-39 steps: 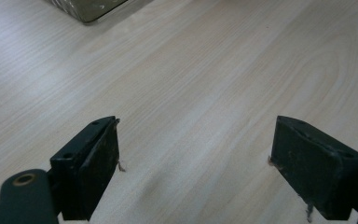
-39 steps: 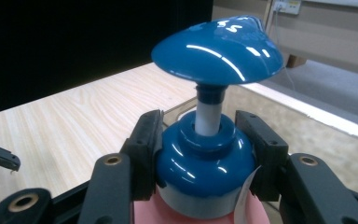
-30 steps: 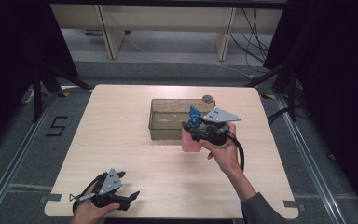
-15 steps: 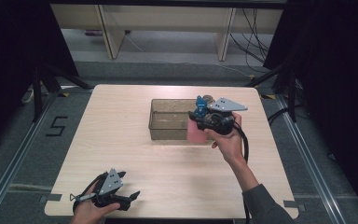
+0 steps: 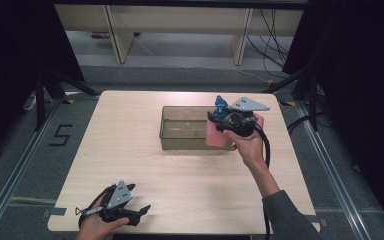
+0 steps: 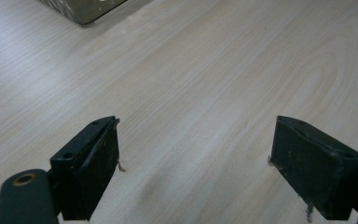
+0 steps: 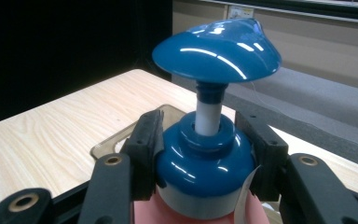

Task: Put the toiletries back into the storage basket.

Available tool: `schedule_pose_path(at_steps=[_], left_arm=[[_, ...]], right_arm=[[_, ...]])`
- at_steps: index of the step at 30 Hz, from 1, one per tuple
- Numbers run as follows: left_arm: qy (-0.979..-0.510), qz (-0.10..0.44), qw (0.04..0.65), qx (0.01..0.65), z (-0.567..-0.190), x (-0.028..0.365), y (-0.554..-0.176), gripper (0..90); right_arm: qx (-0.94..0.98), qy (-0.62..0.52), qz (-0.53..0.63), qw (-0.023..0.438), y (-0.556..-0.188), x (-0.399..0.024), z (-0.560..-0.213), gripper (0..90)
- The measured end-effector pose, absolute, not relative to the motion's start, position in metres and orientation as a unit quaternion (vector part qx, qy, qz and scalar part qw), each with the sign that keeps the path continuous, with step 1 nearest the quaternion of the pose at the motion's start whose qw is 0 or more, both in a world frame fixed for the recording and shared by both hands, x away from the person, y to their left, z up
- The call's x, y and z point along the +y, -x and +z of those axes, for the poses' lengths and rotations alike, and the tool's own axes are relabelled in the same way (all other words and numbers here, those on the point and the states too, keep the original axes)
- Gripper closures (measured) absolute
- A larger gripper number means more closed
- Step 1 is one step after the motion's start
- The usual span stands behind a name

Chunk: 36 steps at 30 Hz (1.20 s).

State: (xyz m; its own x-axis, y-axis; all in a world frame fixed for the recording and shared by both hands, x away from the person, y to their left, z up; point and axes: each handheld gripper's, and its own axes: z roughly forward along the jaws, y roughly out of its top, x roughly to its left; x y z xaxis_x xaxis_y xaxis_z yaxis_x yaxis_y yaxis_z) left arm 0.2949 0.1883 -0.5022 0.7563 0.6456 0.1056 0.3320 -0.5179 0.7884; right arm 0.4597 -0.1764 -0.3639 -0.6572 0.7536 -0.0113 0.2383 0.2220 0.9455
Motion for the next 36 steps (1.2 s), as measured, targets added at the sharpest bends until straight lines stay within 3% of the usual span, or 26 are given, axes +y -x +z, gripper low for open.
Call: schedule_pose_path(at_steps=[36], left_arm=[[-0.849, 0.194, 0.398, 0.288, -0.502, 0.187, -0.294, 14.8]], right_arm=[[0.732, -0.387, 0.493, 0.266, -0.516, -0.189, -0.391, 53.7]])
